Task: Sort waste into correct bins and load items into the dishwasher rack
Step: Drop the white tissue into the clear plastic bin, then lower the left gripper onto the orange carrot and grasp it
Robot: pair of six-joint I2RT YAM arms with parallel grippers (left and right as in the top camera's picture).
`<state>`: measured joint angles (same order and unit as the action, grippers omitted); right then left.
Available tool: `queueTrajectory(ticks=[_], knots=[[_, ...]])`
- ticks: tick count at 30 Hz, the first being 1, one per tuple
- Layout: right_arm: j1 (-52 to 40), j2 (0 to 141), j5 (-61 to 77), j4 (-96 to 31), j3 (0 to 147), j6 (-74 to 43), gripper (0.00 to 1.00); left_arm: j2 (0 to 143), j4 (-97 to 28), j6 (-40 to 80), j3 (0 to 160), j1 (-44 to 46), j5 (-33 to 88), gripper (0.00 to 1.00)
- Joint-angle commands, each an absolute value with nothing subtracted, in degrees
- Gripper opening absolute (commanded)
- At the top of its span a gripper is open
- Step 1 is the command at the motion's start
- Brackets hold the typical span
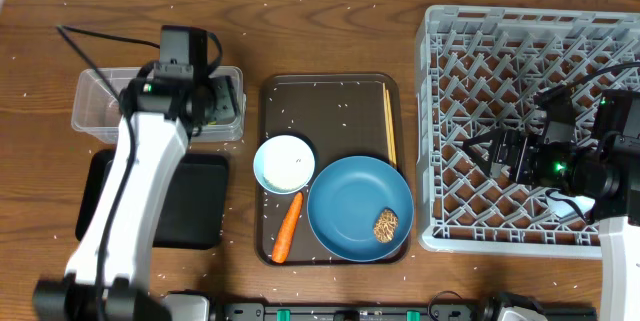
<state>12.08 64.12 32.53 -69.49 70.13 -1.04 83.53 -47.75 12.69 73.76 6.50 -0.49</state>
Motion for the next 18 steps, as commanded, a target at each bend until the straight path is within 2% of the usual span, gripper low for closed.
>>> queueTrajectory(ticks=[1,8,11,18], knots=[[11.2,64.3,31.5,-69.1,70.5,-1.0,0.93,79.7,-51.0,11.3,74.8,10.7,3.0,0.68],[11.2,64.3,30.6,-69.0,70.5,-1.0,0.91,80.1,-54.1,11.0,71.7,21.4,2.5,0.64],[11.2,64.3,30.6,-69.2,70.5,-1.0,0.91,82.2,-54.0,11.0,69.8,24.9,-0.1,0.6],[11.2,64.3,30.6,-69.3,70.5,-1.0,0.91,84.2,-55.0,15.4,68.7,25.8,-3.2,0.59]])
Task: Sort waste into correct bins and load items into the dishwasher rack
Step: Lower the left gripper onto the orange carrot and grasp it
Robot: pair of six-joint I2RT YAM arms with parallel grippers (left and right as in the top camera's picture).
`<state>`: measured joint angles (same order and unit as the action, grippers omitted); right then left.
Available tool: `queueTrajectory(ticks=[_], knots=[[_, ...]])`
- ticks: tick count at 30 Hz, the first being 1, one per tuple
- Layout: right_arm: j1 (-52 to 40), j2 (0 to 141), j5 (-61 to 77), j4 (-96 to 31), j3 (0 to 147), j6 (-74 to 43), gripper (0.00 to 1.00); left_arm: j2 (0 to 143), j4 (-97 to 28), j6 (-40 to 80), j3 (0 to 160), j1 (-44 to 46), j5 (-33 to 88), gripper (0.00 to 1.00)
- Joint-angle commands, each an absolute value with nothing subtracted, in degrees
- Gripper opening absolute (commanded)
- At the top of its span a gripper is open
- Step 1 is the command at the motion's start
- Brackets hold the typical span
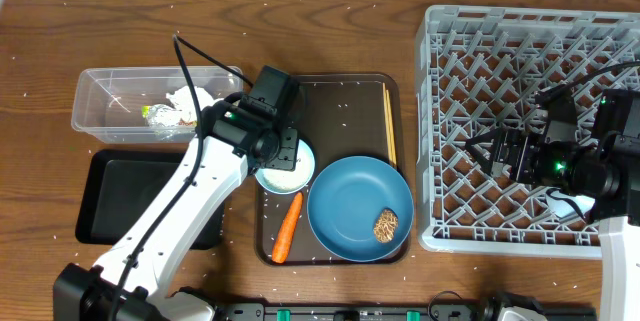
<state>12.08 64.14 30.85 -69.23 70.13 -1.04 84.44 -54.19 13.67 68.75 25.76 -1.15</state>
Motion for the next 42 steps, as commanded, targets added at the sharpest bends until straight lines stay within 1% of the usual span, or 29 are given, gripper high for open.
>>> queueTrajectory(ticks=[1,4,9,11,13,20,22,23,26,38,42], knots=[[11.2,64.3,30.6,-69.3,70.5,-1.0,0.91,84.2,-55.7,15.8,68.7,25.9,-3.0,0.58],[11.2,64.3,30.6,-69.3,70.5,-1.0,0.91,84.2,-60.1,17.6,68.7,25.9,-3.0,0.57],[11.2,64.3,30.6,-69.4,70.5,-1.0,0.91,84.2,-67.7,19.8,67.7,25.9,-1.8,0.52],[11.2,64.3,30.6,-69.4,70.5,-1.0,0.91,84.1,-68.1,19.8,65.5,26.4,1.1,0.47],[11.2,64.3,30.3,-69.6,70.5,-1.0,0.91,83.4,-66.7,19.8,61.8,27.9,2.6,0.45],[11.2,64.3,29.8,-69.6,70.5,-1.0,0.91,80.5,-55.2,21.0,49.6,35.4,2.5,0.46],[11.2,64.3,29.8,-69.6,70.5,-1.0,0.91,80.5,-52.0,21.5,47.5,36.1,2.9,0.48],[11.2,64.3,29.8,-69.6,70.5,-1.0,0.92,80.5,-50.1,21.5,46.3,36.3,3.6,0.51],[11.2,64.3,29.8,-69.6,70.5,-1.0,0.92,80.5,-46.0,21.5,43.4,37.0,5.3,0.52],[11.2,64.4,29.8,-69.7,70.5,-1.0,0.92,80.5,-43.4,21.6,40.1,37.4,8.5,0.52],[11.2,64.4,29.8,-69.7,70.5,-1.0,0.92,80.5,-39.4,21.8,37.5,37.4,11.6,0.52]])
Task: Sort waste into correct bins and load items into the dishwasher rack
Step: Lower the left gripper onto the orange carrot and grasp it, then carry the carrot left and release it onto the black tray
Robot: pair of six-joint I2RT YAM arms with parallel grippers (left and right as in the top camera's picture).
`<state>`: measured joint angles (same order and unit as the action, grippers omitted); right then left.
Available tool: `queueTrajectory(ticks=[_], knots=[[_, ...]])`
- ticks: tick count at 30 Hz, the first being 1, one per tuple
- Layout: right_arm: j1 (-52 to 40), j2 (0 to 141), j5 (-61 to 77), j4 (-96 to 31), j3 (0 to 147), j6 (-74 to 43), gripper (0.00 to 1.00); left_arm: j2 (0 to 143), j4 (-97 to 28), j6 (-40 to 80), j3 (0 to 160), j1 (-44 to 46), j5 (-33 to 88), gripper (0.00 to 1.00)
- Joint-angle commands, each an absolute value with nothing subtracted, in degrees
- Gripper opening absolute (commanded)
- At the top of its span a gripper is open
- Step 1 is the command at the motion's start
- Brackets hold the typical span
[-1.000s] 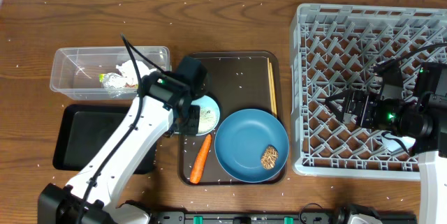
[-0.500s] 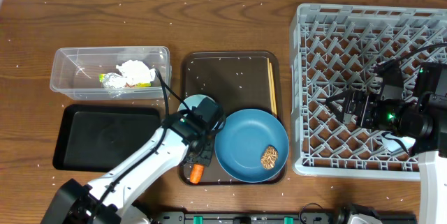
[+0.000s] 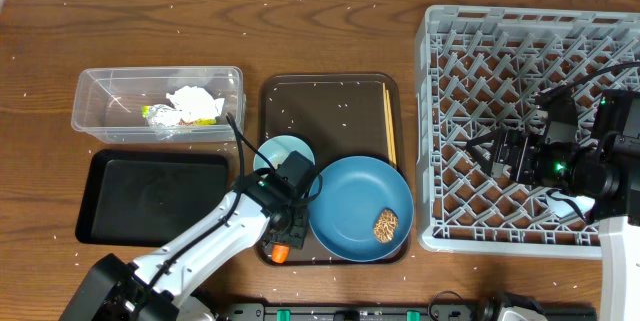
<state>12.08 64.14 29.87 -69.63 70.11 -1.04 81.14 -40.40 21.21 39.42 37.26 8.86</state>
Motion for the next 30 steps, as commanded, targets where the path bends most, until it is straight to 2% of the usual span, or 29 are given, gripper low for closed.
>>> queueTrajectory(ticks=[1,9,19,21,24,30], knots=[[11.2,64.4,29.8,-69.7,70.5,-1.0,0.92,80.5,-39.0,22.5,37.1,37.4,11.6,0.51],[11.2,64.4,29.8,-69.7,70.5,-1.0,0.92,80.5,-37.9,23.3,37.0,37.4,11.4,0.24],[11.2,64.4,29.8,-69.7,70.5,-1.0,0.92,72.4,-47.9,23.3,45.2,36.4,9.1,0.22],[11.2,64.4,29.8,-69.7,70.5,-1.0,0.92,69.7,-50.3,23.3,46.7,35.3,7.6,0.19],[11.2,64.4,29.8,-69.7,70.5,-1.0,0.92,65.4,-54.7,27.6,47.9,32.1,3.7,0.12],[11.2,64.4,29.8,-69.8,70.5,-1.0,0.92,57.7,-58.5,29.9,47.9,22.1,1.6,0.11]])
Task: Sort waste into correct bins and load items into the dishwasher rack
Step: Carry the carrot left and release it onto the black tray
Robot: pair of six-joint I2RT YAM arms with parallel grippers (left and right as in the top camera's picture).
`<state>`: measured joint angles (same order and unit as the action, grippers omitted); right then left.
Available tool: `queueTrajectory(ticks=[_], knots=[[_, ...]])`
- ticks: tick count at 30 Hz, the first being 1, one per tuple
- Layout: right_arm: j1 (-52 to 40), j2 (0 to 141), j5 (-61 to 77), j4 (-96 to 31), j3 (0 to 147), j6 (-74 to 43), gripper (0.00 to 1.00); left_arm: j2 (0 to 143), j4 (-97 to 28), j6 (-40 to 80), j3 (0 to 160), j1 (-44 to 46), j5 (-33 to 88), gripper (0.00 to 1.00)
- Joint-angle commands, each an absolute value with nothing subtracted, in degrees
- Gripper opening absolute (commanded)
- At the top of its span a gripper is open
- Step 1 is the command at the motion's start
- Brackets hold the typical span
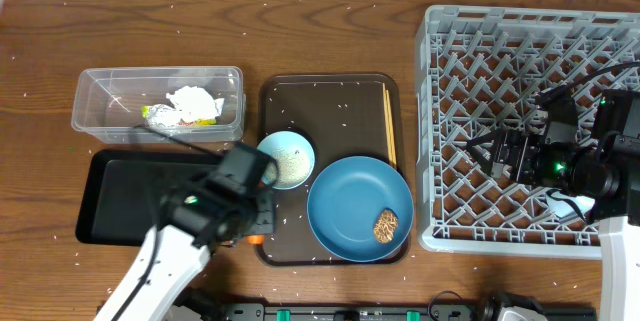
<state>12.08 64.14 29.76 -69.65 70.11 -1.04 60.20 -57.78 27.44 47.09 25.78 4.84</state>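
My left gripper (pixel 255 231) hangs over the seam between the black tray (pixel 120 201) and the brown tray (pixel 330 96). It is shut on the carrot (pixel 258 238), and only an orange tip shows under the arm. A small pale bowl (pixel 288 158) and a blue plate (pixel 352 201) carrying a brown food scrap (pixel 386 225) rest on the brown tray. Chopsticks (pixel 389 126) lie along its right side. Over the grey dishwasher rack (pixel 520 41), my right gripper (pixel 478 152) stands open, holding nothing.
A clear plastic bin (pixel 100 91) with crumpled wrappers (pixel 185 104) stands at the back left, just behind the black tray. The rack fills the right side of the wooden table. Small white specks are scattered over the tabletop.
My left gripper, which was down at the carrot on the brown tray's front left, now sits further left at the black tray's edge with the carrot in it. The carrot's spot beside the plate is bare.
First my left gripper was over the clear bin. Then it was above the small bowl, with wrappers showing in the bin. Later it was low at the carrot by the plate, and now it holds the carrot at the black tray's edge. The right arm stayed still.
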Motion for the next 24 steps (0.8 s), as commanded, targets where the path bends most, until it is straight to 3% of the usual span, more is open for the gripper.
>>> queueTrajectory(ticks=[1,7,11,24], knots=[[11.2,64.4,29.8,-69.8,70.5,-1.0,0.92,56.9,-59.0,31.1,47.9,20.4,0.2,0.11],[11.2,64.4,29.8,-69.9,70.5,-1.0,0.92,55.1,-58.4,46.7,47.3,8.5,-15.0,0.06],[11.2,64.4,29.8,-69.9,70.5,-1.0,0.92,55.2,-54.2,60.7,44.4,2.9,-17.0,0.06],[11.2,64.4,29.8,-70.9,70.5,-1.0,0.92,64.8,-44.2,74.9,39.7,1.2,-17.0,0.06]])
